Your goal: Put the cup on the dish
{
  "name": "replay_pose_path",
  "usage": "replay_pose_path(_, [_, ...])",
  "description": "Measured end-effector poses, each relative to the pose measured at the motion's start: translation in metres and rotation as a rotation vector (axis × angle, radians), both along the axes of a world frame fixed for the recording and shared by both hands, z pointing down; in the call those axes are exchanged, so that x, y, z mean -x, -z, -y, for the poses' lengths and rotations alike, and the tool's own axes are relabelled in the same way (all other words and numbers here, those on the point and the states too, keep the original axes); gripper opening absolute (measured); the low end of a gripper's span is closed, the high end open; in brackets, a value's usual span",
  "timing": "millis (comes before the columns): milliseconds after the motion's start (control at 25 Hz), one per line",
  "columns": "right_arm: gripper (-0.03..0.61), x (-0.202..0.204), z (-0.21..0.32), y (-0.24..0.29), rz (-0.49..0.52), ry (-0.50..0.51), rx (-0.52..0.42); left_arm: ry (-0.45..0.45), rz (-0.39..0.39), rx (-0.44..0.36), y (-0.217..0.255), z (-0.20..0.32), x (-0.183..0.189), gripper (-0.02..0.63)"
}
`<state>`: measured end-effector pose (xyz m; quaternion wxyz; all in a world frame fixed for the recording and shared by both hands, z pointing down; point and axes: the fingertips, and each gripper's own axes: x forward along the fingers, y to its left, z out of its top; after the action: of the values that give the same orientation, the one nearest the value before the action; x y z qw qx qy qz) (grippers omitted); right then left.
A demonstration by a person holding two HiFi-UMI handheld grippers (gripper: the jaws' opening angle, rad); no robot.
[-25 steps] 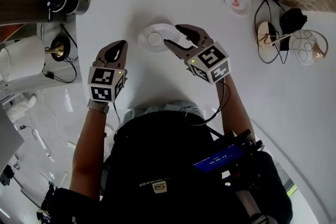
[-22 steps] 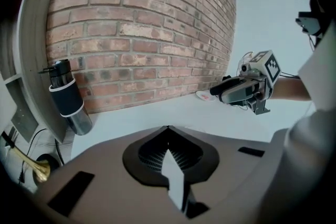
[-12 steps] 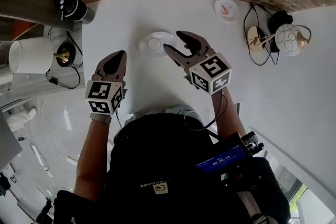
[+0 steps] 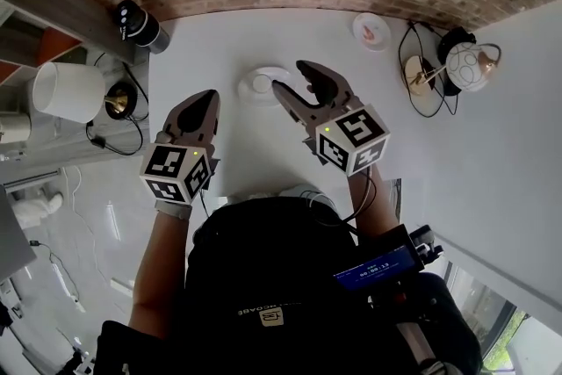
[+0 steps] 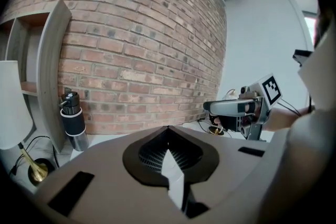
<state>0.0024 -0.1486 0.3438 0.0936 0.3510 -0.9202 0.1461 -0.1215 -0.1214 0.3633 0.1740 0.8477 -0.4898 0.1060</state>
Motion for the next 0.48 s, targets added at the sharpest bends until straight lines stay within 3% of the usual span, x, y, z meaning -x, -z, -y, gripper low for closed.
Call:
replay_pose_path(120, [0.238, 0.000, -0.008, 0.016, 0.040, -0.030, -0.005, 0.010, -0.053, -0.014, 0.023, -0.004, -0.002, 0.005])
replay_pose_path(480, [0.238, 0.000, -0.034, 0.075, 0.169, -0.075, -0.065, -0.026, -0.085, -0.099, 0.080, -0.023, -0.024, 0.005])
